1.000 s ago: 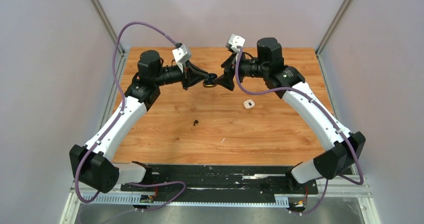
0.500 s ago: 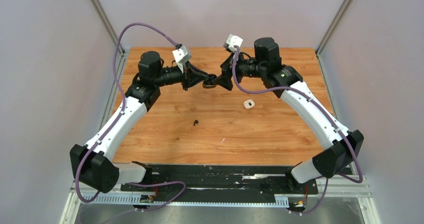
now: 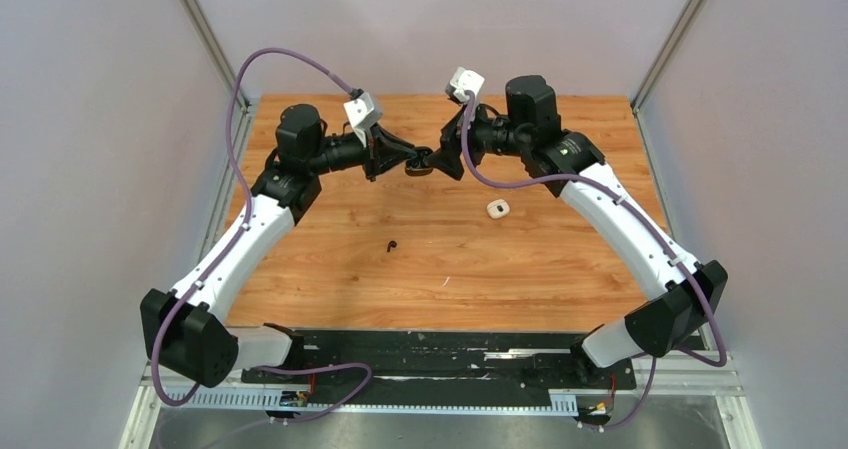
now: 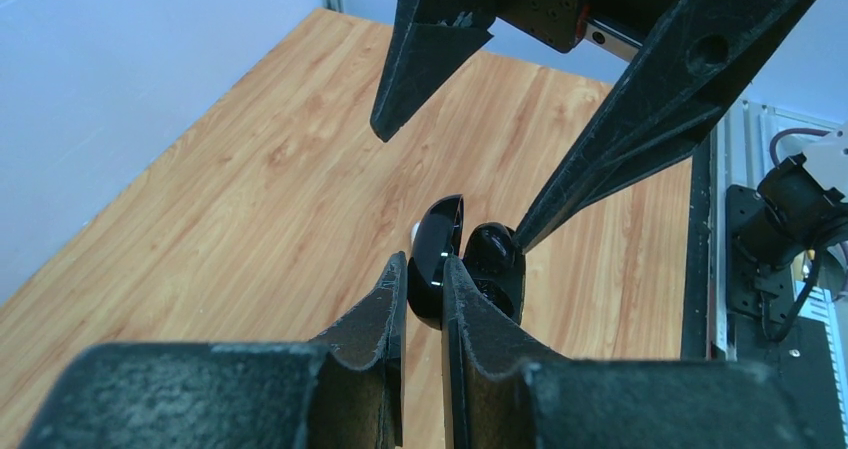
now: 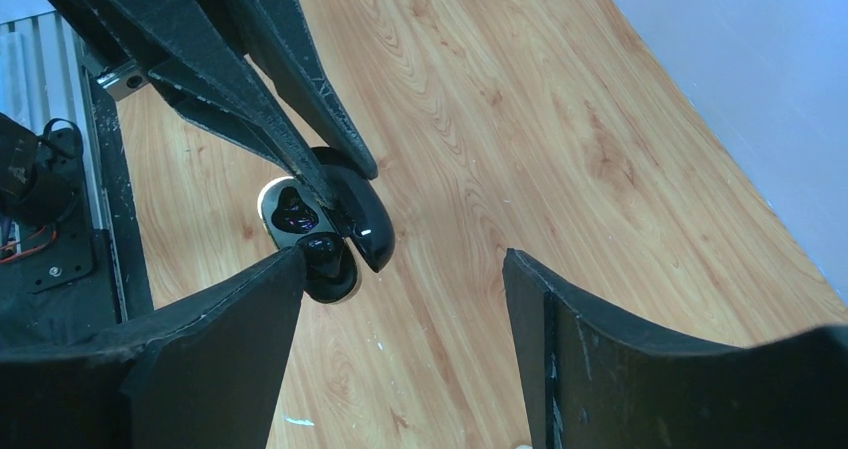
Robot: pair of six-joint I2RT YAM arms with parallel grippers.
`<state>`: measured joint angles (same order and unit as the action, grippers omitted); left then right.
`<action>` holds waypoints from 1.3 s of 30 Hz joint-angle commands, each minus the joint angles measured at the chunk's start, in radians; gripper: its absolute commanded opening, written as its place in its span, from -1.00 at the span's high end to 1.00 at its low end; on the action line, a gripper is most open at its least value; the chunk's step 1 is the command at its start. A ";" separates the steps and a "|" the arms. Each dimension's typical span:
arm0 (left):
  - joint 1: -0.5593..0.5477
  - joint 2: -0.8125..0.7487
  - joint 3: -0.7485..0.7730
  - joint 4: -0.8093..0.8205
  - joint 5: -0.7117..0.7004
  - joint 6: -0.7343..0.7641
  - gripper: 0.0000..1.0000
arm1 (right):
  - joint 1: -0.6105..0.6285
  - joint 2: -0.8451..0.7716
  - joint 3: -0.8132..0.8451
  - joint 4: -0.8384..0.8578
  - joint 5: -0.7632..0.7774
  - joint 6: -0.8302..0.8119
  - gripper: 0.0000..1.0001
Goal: Insert the wireless bluetooth earbuds into the charging case
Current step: Adjust the earbud with the charging case.
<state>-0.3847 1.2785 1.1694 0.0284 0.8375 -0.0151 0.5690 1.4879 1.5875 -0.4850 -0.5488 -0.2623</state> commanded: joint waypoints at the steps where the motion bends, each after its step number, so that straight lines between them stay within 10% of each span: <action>1: -0.013 -0.064 -0.014 0.082 0.038 0.040 1.00 | 0.008 0.005 0.035 0.003 0.067 0.019 -0.47; 25: -0.014 -0.277 -0.243 0.197 0.012 0.545 1.00 | -0.070 -0.119 0.009 -0.034 -0.224 0.113 -0.56; 39: -0.016 -0.238 -0.208 0.143 0.021 0.577 1.00 | -0.010 0.034 0.054 0.085 -0.163 0.251 -0.67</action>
<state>-0.3935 1.0306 0.9260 0.1749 0.8547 0.5362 0.5381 1.5040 1.5906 -0.4797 -0.7368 -0.0757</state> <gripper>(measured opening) 0.195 0.832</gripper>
